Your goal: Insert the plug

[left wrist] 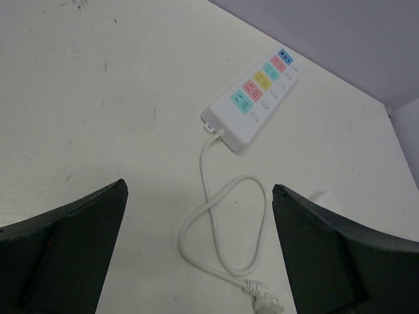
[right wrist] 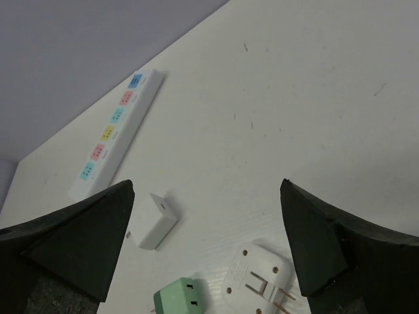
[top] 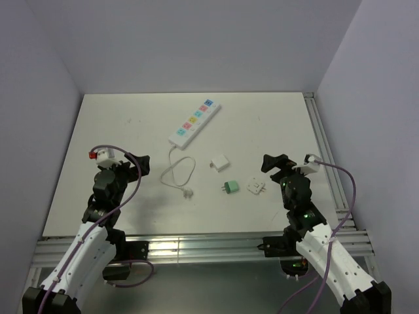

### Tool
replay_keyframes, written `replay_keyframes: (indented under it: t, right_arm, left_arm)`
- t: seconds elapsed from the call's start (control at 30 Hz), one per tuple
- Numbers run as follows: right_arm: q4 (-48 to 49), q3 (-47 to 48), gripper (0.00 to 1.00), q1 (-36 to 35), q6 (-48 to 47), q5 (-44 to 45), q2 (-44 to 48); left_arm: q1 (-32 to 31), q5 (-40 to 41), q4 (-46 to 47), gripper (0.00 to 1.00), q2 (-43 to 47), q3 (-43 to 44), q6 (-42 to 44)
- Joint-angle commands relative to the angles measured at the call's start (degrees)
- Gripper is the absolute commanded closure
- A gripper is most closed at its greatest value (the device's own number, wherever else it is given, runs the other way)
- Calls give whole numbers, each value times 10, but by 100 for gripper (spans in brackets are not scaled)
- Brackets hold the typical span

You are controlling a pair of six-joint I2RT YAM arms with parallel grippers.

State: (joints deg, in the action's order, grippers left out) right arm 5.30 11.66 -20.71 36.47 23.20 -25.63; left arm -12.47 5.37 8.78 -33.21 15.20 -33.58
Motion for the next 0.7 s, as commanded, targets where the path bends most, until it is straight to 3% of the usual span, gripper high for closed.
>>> replay_keyframes:
  t: [0.0, 0.17, 0.4, 0.67]
  right_arm:
    - [23, 0, 0, 0, -8, -18, 0]
    - [9, 33, 0, 0, -11, -44, -52]
    - [-45, 153, 9, -3, -61, -247, -234]
    - [-43, 252, 12, -11, -75, -351, -389]
  left_arm:
    - [0, -11, 22, 0, 1, 8, 13]
    - [0, -38, 29, 0, 4, 6, 21]
    - [-6, -86, 51, 2, -43, 19, 26]
    - [-60, -117, 84, 4, -131, 50, 5]
